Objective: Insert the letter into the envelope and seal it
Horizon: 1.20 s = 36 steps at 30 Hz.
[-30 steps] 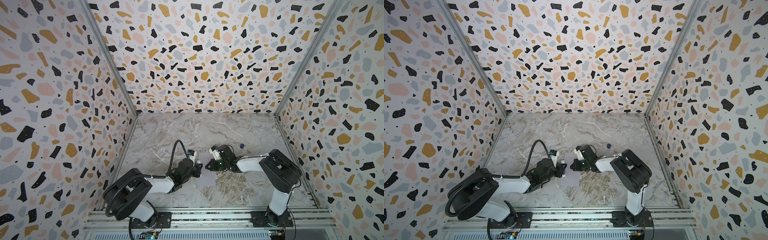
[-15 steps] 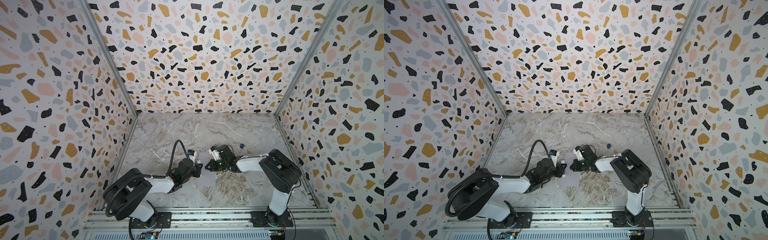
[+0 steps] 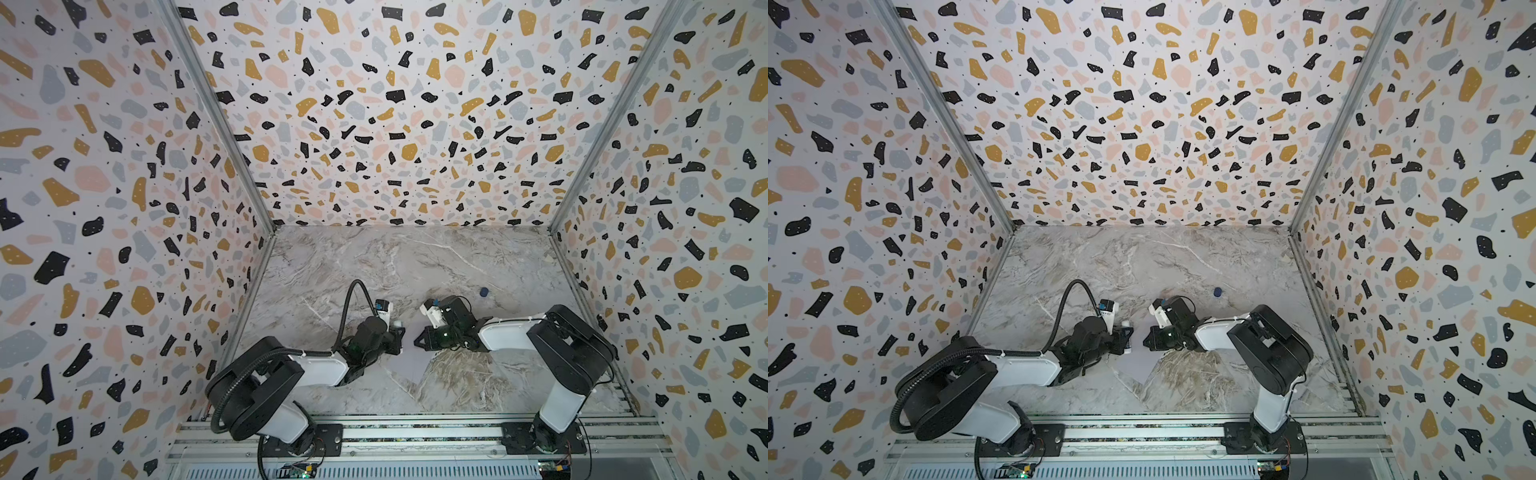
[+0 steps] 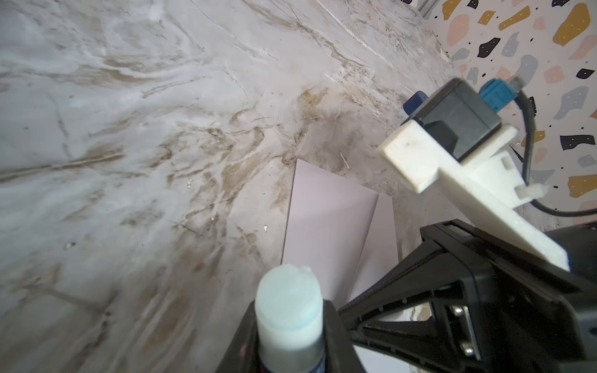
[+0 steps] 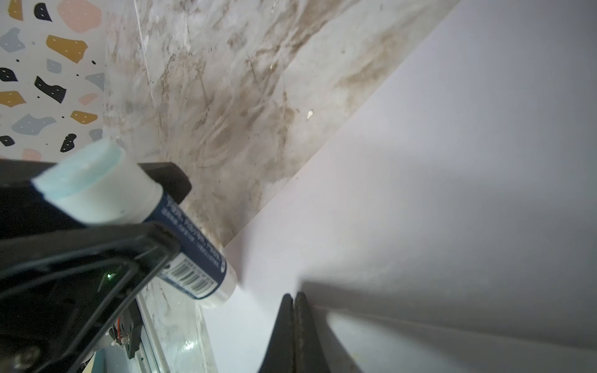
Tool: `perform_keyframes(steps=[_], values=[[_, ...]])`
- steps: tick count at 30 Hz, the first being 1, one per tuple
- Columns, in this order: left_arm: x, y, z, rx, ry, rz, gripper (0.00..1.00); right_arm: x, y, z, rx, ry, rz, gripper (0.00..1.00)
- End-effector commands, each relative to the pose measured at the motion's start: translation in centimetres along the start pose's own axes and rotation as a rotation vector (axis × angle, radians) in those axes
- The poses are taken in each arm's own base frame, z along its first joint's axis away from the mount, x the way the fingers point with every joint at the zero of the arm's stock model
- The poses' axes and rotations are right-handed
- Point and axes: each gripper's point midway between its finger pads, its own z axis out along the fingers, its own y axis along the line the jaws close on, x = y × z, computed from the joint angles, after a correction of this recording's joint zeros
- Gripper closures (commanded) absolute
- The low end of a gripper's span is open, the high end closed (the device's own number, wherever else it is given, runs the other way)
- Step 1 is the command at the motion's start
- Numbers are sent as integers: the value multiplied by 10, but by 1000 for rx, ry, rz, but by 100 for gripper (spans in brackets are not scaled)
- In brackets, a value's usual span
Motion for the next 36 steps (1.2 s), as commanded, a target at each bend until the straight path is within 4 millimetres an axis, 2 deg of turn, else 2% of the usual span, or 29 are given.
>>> perform_keyframes(steps=[1, 5, 9, 12, 17, 21, 28, 36], values=[[-2, 3, 3, -16, 0, -1, 100, 27, -9, -1, 34, 88, 19, 100], [-2, 2, 2, -15, -2, -1, 100, -2, 19, -16, -30, 12, -29, 100], [-5, -1, 0, -2, -4, 0, 100, -33, 51, -43, -78, -101, -100, 100], [-15, -9, -5, 16, -17, 4, 100, -40, 64, -58, -94, -145, -132, 100], [-34, -22, -19, 50, -59, 2, 100, -27, 60, -62, -81, -115, -129, 100], [-36, -29, -28, 86, -66, -27, 100, -8, 53, -55, -71, -69, -125, 100], [-18, -25, -32, 87, -38, -49, 100, 21, 50, -33, -44, 26, -135, 100], [2, -23, -28, 79, 1, -64, 100, 36, 37, -16, 25, 83, -134, 100]])
